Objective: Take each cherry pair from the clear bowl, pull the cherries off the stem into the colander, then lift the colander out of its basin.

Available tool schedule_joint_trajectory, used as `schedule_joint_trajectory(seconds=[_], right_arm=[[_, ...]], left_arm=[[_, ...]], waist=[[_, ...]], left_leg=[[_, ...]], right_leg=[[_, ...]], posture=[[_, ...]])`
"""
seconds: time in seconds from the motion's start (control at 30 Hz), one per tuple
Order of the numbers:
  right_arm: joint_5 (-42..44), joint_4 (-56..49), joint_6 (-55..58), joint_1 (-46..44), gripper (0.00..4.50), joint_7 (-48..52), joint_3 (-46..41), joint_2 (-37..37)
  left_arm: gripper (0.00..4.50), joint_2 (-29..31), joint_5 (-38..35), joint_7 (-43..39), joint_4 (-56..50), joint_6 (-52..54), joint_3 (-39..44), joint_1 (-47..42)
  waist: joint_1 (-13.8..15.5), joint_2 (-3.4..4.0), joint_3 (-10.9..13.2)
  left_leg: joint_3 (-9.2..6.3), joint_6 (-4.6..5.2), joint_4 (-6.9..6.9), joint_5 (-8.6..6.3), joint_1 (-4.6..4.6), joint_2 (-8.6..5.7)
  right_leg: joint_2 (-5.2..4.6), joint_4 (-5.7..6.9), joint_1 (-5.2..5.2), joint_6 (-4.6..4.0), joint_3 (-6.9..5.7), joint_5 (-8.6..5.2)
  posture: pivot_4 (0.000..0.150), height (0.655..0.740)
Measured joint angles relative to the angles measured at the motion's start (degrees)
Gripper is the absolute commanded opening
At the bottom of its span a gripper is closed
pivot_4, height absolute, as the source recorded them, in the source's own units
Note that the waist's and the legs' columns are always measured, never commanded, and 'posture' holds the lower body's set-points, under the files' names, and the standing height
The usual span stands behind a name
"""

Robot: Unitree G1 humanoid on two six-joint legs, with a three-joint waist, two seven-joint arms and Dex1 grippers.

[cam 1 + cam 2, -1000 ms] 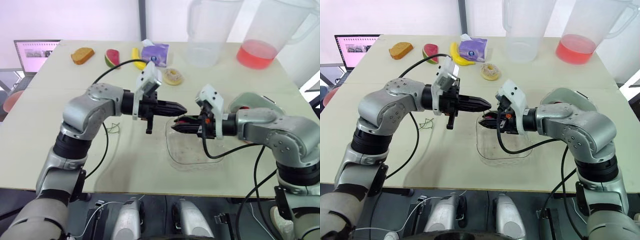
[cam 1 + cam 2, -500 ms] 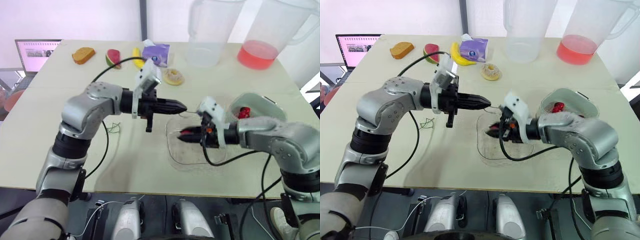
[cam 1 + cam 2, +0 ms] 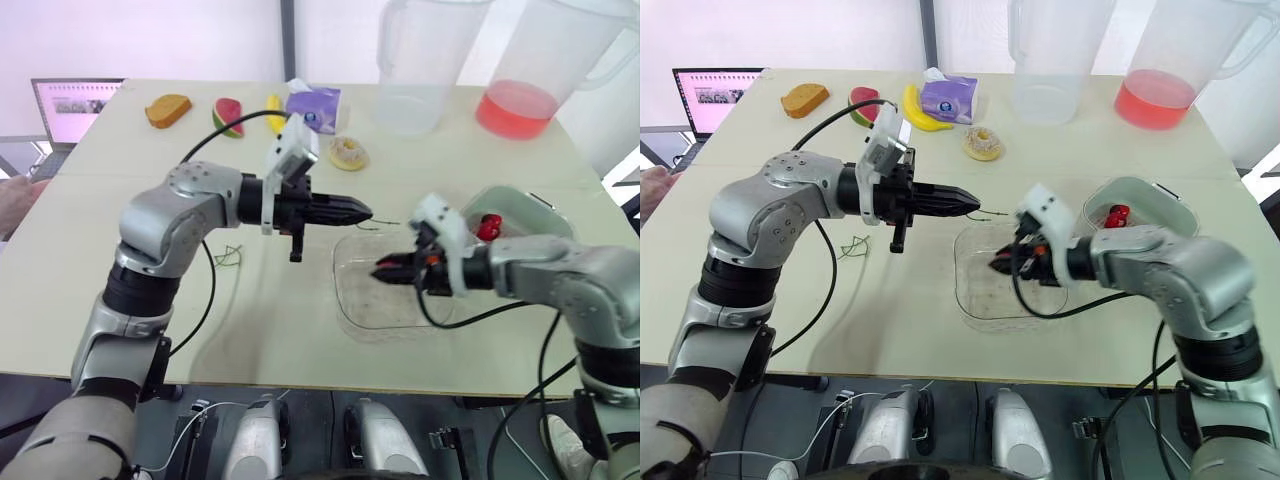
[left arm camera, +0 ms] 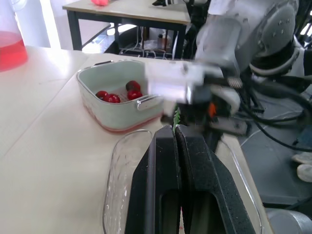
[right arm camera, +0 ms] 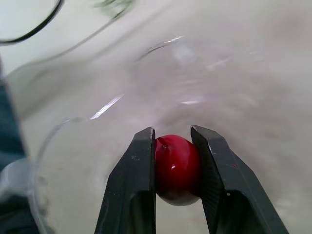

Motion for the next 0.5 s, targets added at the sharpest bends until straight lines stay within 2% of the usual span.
schedule_joint_trajectory(seconds=[0.23, 0.3, 0.5], right_arm=[[0.0, -0.2, 1.0, 4.8, 0.70, -1.3, -10.5, -5.7], [-3.9, 2.2, -0.4, 6.5, 0.70, -4.4, -12.1, -7.6], [-13.3, 11.6, -2.7, 8.8, 0.70, -12.2, -13.5, -7.4]], left_arm=[[0.00, 1.8, 1.2, -0.6, -1.3, -0.8, -1.2, 2.4], [0.00, 2.0, 1.5, -0.6, -1.8, -1.5, -1.3, 2.6], [0.00, 2.2, 1.5, -0.5, -2.8, -1.7, -1.3, 3.2]], waist=[[-0.1, 0.00, 0.0], [0.0, 0.00, 0.0], [-0.1, 0.01, 0.0]], left_leg=[[0.00, 0.00, 0.00, 0.00, 0.01, 0.04], [0.01, 0.00, 0.00, 0.00, 0.01, 0.02], [0.04, -0.01, -0.01, 0.01, 0.02, 0.02]], right_leg=[[-0.01, 0.00, 0.00, 0.00, 0.02, 0.00], [-0.01, 0.00, 0.01, 0.00, 0.02, 0.00], [0.05, 0.00, -0.01, 0.01, 0.05, -0.01]], posture=[[0.150, 0.7400], [0.150, 0.7400], [0.150, 0.7400]])
